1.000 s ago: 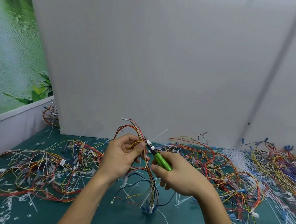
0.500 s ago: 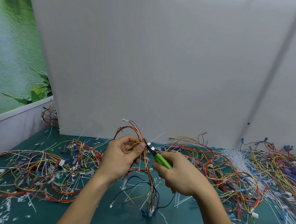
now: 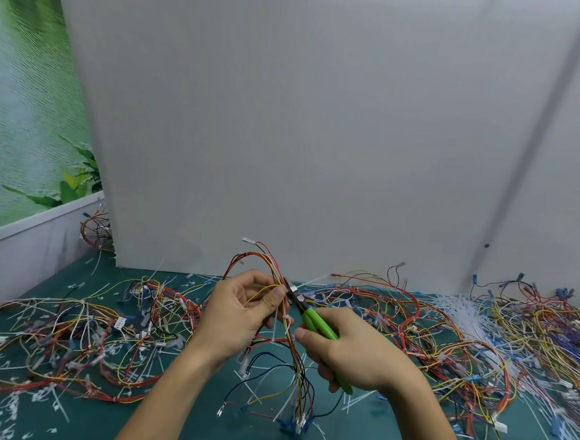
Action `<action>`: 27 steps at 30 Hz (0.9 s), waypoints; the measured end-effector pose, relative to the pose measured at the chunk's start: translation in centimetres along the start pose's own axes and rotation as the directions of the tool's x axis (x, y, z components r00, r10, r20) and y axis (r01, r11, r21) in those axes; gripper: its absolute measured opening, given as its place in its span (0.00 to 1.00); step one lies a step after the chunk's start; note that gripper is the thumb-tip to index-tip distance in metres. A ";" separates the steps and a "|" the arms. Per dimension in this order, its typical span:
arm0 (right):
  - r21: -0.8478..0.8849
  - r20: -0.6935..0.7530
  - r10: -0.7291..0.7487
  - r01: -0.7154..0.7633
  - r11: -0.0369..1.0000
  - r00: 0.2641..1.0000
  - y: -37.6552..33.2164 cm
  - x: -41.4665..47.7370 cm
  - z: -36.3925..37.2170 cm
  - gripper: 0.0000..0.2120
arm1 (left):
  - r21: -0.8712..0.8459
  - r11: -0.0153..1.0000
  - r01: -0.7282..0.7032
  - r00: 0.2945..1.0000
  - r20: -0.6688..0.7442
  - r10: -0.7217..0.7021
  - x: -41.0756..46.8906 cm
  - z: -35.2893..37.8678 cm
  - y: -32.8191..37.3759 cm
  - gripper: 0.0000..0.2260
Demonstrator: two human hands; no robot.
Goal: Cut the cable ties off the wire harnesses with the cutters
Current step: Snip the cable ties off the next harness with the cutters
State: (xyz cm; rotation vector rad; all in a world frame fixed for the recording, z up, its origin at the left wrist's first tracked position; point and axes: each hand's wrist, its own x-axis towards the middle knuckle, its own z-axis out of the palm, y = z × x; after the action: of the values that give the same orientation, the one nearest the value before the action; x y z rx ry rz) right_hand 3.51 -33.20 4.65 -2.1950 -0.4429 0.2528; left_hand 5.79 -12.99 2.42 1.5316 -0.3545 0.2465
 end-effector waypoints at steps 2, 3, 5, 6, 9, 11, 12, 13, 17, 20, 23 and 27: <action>-0.032 -0.020 -0.005 0.004 0.999 1.000 0.0 0.1 0.0 0.13 | 0.002 1.000 0.009 1.000 0.001 -0.009 0.0 -0.1 0.0 0.04; -0.045 -0.026 -0.007 0.006 0.999 1.000 0.1 0.1 -0.1 0.12 | -0.001 1.000 0.014 1.000 0.002 -0.014 0.0 -0.1 0.0 0.05; -0.053 -0.030 -0.004 0.003 0.999 1.000 0.2 0.1 -0.2 0.11 | -0.007 1.000 0.020 1.000 0.000 -0.020 0.0 -0.1 0.0 0.07; -0.052 -0.028 -0.001 0.000 0.999 1.000 0.3 0.1 -0.2 0.11 | -0.007 1.000 0.024 1.000 -0.001 -0.024 0.0 -0.1 0.0 0.08; -0.043 -0.015 0.001 -0.002 0.999 1.000 0.5 0.0 -0.4 0.11 | -0.012 0.999 0.034 0.999 0.000 -0.034 0.0 0.1 0.0 0.09; -0.042 -0.017 -0.001 0.001 0.999 1.000 0.6 -0.1 -0.5 0.11 | -0.009 0.999 0.036 0.999 0.002 -0.036 0.0 0.2 0.1 0.10; -0.040 -0.019 -0.004 0.003 0.999 1.000 0.6 -0.1 -0.5 0.11 | -0.008 0.999 0.036 0.999 0.001 -0.036 0.0 0.2 0.1 0.10; -0.039 -0.021 -0.006 0.005 0.999 1.000 0.6 -0.1 -0.5 0.11 | -0.008 0.999 0.038 0.999 -0.001 -0.038 0.0 0.2 0.1 0.10; -0.028 -0.019 -0.010 0.010 1.000 1.000 0.4 0.1 -0.3 0.11 | -0.020 0.999 0.035 0.999 -0.012 -0.035 -0.1 0.2 0.2 0.11; 0.029 -0.002 -0.012 0.012 0.999 1.000 0.2 0.2 -0.2 0.14 | 0.009 1.000 0.023 0.999 -0.027 -0.023 -0.1 0.3 0.1 0.10; 0.091 0.033 -0.014 0.011 0.996 0.999 0.0 0.2 0.0 0.15 | 0.022 1.000 0.016 1.000 -0.019 -0.016 -0.1 0.2 0.1 0.09; 0.069 0.035 -0.015 0.013 0.998 0.999 -0.1 0.2 0.1 0.15 | 0.030 0.999 0.015 1.000 -0.013 -0.014 0.0 0.2 0.1 0.10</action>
State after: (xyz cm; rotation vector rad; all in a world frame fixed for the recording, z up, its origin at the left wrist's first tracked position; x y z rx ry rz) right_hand 3.65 -32.96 4.61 -2.1223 -0.4621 0.2953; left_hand 5.71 -13.18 2.48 1.5608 -0.3309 0.2510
